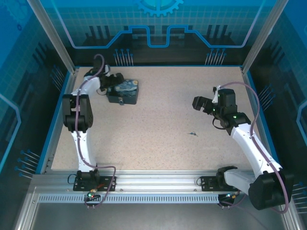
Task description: Unlock a padlock with a key
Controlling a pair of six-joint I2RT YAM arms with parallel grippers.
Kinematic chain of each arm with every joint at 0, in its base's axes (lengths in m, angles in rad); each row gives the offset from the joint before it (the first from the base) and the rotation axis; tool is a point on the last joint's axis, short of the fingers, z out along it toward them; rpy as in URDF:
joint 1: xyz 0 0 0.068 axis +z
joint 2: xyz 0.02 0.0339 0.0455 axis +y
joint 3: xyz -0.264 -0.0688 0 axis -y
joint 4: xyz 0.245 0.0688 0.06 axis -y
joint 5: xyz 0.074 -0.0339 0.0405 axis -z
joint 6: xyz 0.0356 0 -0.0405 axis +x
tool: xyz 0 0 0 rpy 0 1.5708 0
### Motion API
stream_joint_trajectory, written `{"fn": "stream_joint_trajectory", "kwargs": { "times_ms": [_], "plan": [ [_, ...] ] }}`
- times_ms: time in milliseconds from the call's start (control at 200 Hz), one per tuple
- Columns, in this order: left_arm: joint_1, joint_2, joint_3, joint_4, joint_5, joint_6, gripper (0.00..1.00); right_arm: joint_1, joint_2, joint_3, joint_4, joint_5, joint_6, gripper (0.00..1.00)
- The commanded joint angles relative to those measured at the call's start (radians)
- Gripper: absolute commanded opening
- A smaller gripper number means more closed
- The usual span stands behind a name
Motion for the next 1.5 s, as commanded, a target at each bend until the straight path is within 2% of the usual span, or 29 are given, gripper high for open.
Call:
{"fn": "stream_joint_trajectory", "kwargs": {
  "times_ms": [0, 215, 335, 435, 560, 765, 970, 1196, 1496],
  "plan": [
    [-0.103, -0.112, -0.08, 0.046, 0.064, -0.011, 0.99, 0.016, 0.016, -0.021, 0.013, -0.047, 0.005, 1.0],
    [-0.315, -0.245, -0.272, 0.191, 0.034, -0.128, 0.99, 0.02, 0.117, 0.065, -0.019, -0.031, 0.017, 1.0],
    [-0.378, -0.29, -0.358, 0.23, -0.032, -0.208, 0.99, 0.02, 0.213, 0.13, -0.022, -0.05, 0.032, 1.0],
    [-0.378, -0.325, -0.436, 0.26, -0.071, -0.278, 0.99, 0.019, 0.311, 0.201, -0.014, -0.103, 0.047, 1.0],
    [-0.377, -0.37, -0.481, 0.264, -0.099, -0.288, 0.99, 0.017, 0.452, 0.315, -0.017, -0.182, 0.056, 1.0],
    [-0.375, -0.36, -0.436, 0.242, -0.082, -0.336, 0.99, 0.017, 0.708, 0.512, -0.021, -0.258, 0.13, 1.0],
    [-0.375, -0.323, -0.397, 0.251, -0.057, -0.433, 0.99, 0.032, 0.898, 0.628, 0.019, -0.334, 0.237, 0.99],
    [-0.376, -0.276, -0.373, 0.277, -0.001, -0.505, 0.99, 0.09, 0.937, 0.636, 0.07, -0.369, 0.287, 0.98],
    [-0.377, -0.28, -0.413, 0.305, 0.026, -0.523, 0.99, 0.131, 0.842, 0.473, 0.175, -0.4, 0.336, 0.98]
  ]
}}
